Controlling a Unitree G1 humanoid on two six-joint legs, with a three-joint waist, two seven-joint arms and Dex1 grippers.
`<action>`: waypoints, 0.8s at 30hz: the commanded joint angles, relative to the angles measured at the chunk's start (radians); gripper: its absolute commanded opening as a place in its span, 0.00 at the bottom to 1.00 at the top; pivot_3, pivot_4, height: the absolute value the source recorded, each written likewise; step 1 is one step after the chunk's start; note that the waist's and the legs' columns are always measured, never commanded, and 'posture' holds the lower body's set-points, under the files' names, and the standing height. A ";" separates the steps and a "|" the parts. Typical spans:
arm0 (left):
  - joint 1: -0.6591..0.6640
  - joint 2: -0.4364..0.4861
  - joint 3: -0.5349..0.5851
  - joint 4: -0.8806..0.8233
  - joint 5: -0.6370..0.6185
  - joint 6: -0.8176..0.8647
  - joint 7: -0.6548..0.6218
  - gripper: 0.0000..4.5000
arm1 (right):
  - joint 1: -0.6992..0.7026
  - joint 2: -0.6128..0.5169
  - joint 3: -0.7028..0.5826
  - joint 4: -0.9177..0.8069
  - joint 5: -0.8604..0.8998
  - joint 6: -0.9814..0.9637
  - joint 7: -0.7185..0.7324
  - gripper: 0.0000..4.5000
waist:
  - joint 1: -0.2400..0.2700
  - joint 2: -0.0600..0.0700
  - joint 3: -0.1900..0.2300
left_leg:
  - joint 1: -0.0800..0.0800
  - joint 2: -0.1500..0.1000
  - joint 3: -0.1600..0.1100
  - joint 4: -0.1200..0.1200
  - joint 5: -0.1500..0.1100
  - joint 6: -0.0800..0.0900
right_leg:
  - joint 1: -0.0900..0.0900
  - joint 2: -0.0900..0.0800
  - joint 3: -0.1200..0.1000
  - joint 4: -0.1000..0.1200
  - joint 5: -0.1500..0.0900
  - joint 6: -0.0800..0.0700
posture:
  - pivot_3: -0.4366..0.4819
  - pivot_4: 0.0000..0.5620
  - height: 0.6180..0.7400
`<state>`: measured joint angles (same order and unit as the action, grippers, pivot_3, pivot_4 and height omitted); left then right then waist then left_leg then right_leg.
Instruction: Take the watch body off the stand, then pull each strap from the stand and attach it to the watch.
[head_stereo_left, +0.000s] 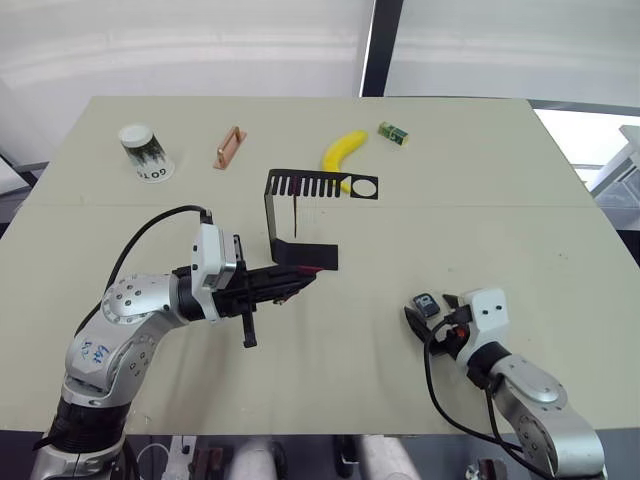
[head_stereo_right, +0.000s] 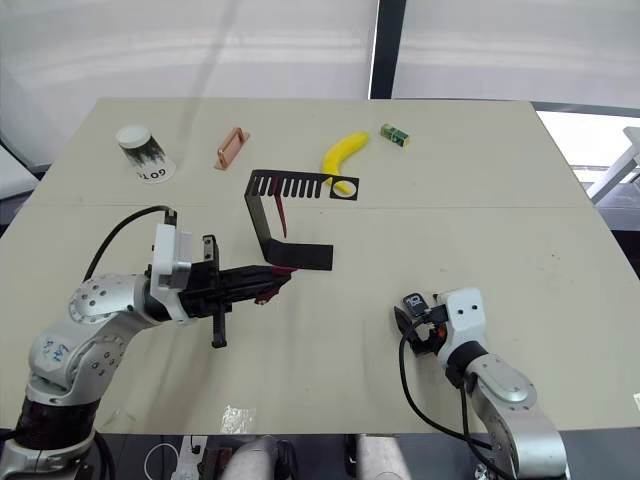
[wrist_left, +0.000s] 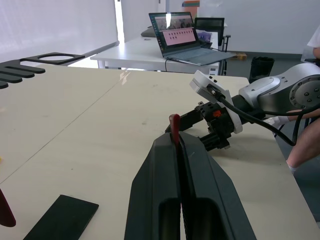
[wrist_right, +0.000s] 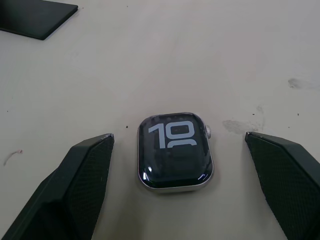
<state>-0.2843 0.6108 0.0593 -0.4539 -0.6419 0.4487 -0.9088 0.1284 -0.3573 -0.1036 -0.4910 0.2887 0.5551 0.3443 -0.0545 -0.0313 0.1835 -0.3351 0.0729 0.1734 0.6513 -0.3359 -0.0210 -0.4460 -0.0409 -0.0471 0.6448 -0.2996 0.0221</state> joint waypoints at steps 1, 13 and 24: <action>-0.006 0.002 0.011 -0.018 -0.017 -0.004 -0.001 0.00 | 0.010 -0.018 0.026 0.032 -0.006 -0.019 0.037 0.99 | 0.000 0.000 0.000 | 0.000 0.000 0.000 0.000 0.000 0.000 | 0.000 0.000 0.000 0.000 0.000 0.000 | 0.48 0.27 0.91; -0.007 0.003 0.011 -0.014 -0.013 -0.007 -0.004 0.00 | 0.035 -0.040 0.053 0.062 -0.023 -0.058 0.050 0.99 | -0.001 -0.003 -0.002 | 0.000 0.000 0.000 0.000 0.000 0.000 | 0.000 0.000 0.000 0.000 0.000 0.000 | 0.48 0.27 0.91; -0.007 0.007 0.016 -0.013 -0.015 -0.005 -0.004 0.00 | 0.019 -0.036 0.070 0.096 -0.014 -0.062 0.053 0.99 | -0.002 -0.010 -0.006 | 0.001 0.000 0.000 0.000 0.000 0.000 | 0.001 0.000 0.000 0.000 0.000 0.000 | 0.48 0.27 0.91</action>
<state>-0.2867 0.6110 0.0594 -0.4538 -0.6419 0.4488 -0.9104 0.1298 -0.3918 -0.0617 -0.4248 0.2680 0.4726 0.3662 -0.0562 -0.0413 0.1772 -0.3343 0.0733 0.1735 0.6515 -0.3358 -0.0212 -0.4451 -0.0408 -0.0470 0.6453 -0.2996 0.0219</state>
